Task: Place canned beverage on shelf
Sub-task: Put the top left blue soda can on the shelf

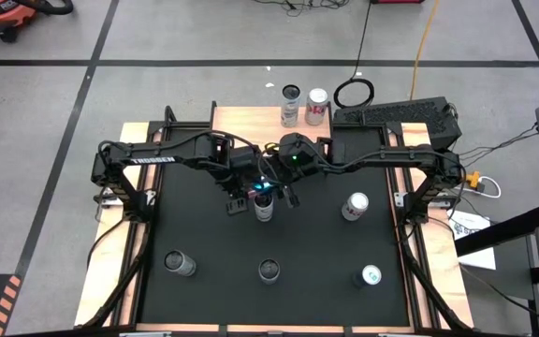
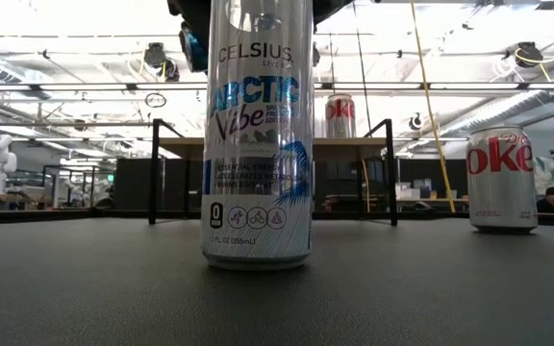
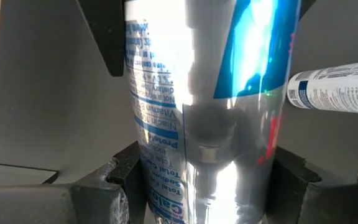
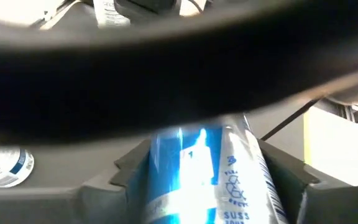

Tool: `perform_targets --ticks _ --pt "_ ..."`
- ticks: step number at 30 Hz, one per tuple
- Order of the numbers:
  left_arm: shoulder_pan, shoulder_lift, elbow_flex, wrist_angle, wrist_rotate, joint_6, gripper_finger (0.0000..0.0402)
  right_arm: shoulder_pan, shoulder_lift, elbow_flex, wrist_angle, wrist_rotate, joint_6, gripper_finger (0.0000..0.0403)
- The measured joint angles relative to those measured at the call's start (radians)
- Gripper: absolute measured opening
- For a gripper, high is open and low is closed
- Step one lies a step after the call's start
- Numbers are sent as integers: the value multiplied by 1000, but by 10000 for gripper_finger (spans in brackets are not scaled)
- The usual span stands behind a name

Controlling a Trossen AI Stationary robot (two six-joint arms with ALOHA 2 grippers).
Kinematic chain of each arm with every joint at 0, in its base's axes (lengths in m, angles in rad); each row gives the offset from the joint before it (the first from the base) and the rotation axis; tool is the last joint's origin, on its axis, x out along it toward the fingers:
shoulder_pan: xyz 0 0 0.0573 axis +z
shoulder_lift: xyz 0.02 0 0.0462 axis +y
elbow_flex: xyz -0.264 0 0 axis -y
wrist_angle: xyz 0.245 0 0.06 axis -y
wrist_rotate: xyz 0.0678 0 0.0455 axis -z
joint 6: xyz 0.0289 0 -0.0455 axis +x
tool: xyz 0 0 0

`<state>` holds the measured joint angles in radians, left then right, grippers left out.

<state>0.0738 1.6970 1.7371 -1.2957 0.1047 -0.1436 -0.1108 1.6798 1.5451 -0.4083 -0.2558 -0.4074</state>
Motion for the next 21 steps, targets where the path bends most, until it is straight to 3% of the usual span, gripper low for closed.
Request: perform_targets --ticks 9,21 --pt "0 -1 0 32 -2 -9 242 1 -5 4 -19 -2 43 204" --pt "-10 -36 1 57 -150 -11 266 0 -57 4 -45 54 96 203"
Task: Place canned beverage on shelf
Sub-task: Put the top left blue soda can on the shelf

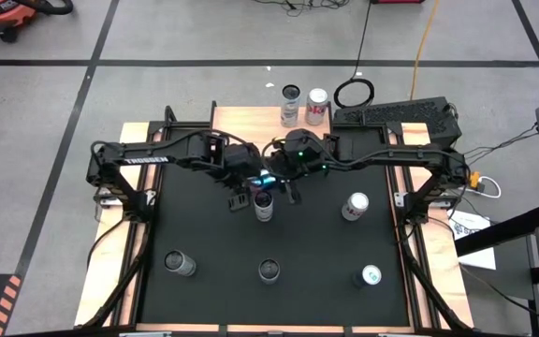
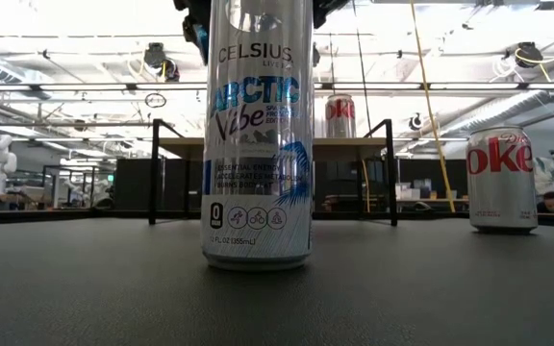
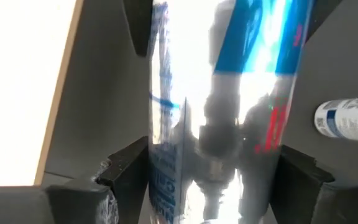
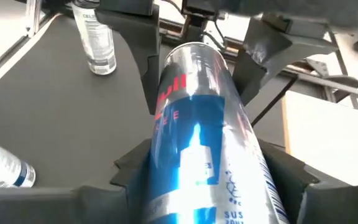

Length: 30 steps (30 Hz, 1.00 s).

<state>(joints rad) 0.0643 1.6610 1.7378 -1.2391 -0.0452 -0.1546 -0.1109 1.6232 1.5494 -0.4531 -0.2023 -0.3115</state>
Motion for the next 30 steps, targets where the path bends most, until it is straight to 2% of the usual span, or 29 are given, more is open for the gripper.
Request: perform_targets --ticks 7,12,16,18,24,30 --pt "0 -62 0 21 -18 -5 267 0 -65 0 -20 5 10 203" --pt "0 -125 -1 42 -58 -23 267 0 -112 1 -29 51 9 203" --pt "-10 -181 -1 78 -136 -22 267 0 -158 2 -29 61 6 203" --pt "-12 -207 -2 73 -209 -23 267 2 -185 0 -67 30 1 203" --pt "-33 -263 -12 128 -382 -49 267 3 -254 0 -42 54 13 203" --pt "-54 -276 -13 196 -424 -29 267 4 -305 0 25 62 35 203"
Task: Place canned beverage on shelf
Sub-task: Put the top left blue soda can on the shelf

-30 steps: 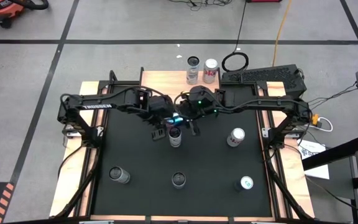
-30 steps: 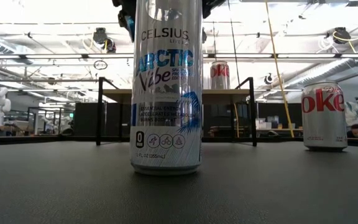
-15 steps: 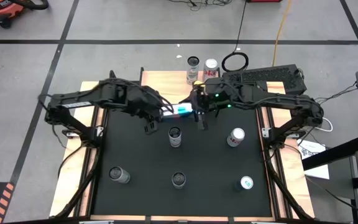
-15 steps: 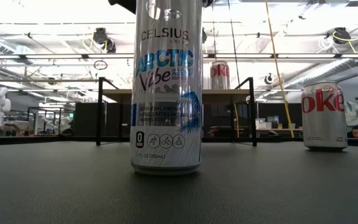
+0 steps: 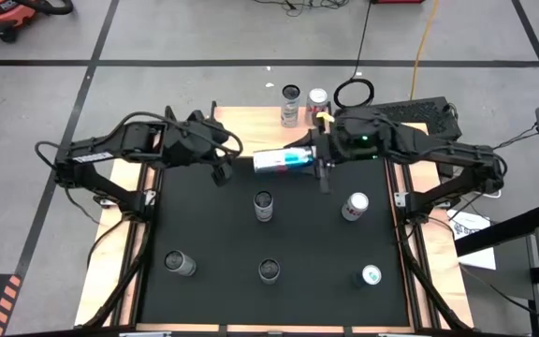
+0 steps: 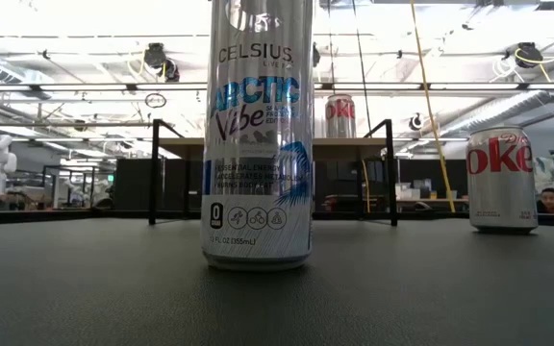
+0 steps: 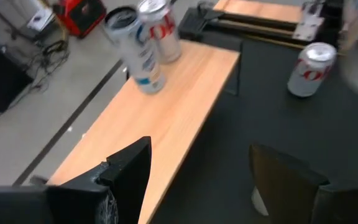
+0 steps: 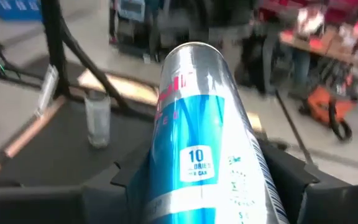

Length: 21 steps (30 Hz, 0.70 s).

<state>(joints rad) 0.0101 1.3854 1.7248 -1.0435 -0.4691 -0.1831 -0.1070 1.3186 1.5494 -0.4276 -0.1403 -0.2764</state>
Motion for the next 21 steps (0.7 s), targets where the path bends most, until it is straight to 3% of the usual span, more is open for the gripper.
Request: perform_targets --ticks 13,21 --pt "-26 -11 -50 230 -63 137 267 -2 -59 0 256 -32 -4 203" --pt "-24 -28 -105 240 -117 139 267 -5 -59 -85 432 -45 1 203"
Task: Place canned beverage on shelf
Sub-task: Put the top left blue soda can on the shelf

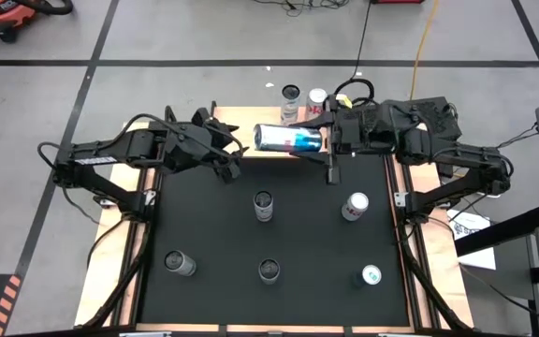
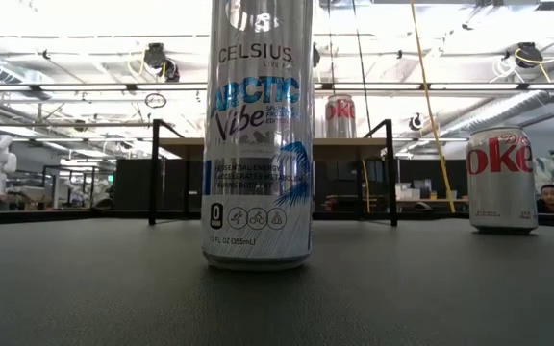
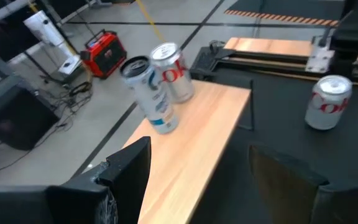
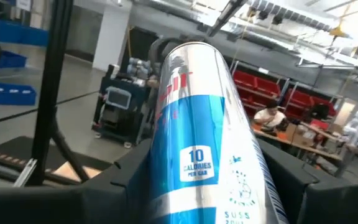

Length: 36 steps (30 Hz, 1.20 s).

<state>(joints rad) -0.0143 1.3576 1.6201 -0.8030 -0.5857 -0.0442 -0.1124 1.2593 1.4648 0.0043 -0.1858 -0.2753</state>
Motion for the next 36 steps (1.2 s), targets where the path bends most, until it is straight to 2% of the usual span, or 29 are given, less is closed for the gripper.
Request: perform_targets --ticks 5,11,20,26,36 --pt "0 -44 -18 -30 -7 -24 267 -16 -2 -108 135 4 2 204" --pt "-15 -103 -18 -35 -4 -53 267 -33 -2 -303 476 1 77 206" --pt "-27 -109 -18 -23 10 -53 267 -37 4 -541 901 -1 181 206" --pt "-40 -105 -49 124 51 -52 267 -38 4 -649 1088 -17 238 206" --pt "-48 -118 -336 522 88 -19 267 -36 4 -682 1161 -77 290 206"
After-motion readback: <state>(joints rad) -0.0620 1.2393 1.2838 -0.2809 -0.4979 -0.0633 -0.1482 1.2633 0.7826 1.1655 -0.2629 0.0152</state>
